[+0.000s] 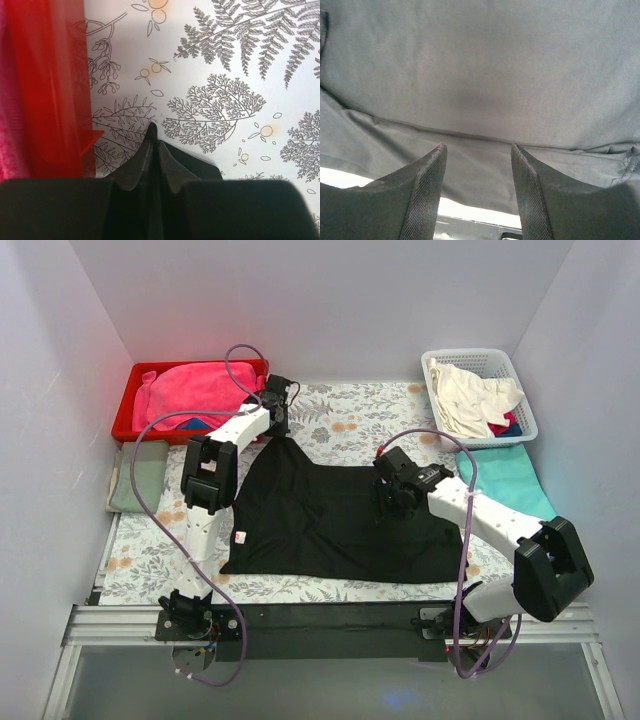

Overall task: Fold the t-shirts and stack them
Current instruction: Grap the side of the flattened tshirt furthest away from the robot with both arms

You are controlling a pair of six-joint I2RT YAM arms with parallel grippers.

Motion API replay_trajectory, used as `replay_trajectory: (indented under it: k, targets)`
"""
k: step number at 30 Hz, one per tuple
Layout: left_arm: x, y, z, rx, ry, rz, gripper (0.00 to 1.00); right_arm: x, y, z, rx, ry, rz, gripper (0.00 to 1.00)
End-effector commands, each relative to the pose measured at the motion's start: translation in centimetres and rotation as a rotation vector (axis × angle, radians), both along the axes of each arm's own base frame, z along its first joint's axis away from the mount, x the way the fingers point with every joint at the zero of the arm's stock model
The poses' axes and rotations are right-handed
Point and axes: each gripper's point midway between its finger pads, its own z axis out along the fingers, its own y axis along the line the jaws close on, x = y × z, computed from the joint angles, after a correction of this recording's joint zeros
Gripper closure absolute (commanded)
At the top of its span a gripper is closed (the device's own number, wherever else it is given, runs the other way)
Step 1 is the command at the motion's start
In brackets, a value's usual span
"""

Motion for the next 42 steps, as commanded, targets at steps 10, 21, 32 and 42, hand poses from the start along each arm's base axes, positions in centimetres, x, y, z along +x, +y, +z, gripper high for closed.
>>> replay_trajectory:
  k: [10, 21, 32, 42]
  targets:
    - [-0.4, 2.2, 1.8, 0.058, 0.001, 0.054, 1.00, 4.1, -1.0, 2.6, -0.050, -0.127, -0.079, 0.41]
    - [-1.6, 0.5, 9.7, 0.036, -0.122, 0.066, 1.00, 15.1, -7.2, 2.6, -0.160, -0.150, -0.301, 0.41]
    - [-4.1, -0.1, 13.8, -0.006, -0.178, 0.068, 1.00, 19.8, -14.7, -0.1, -0.233, -0.103, -0.430, 0.36]
    - [-5.8, -0.6, 14.2, -0.025, -0.157, 0.062, 1.00, 21.6, -17.0, -2.3, -0.267, -0.068, -0.472, 0.37]
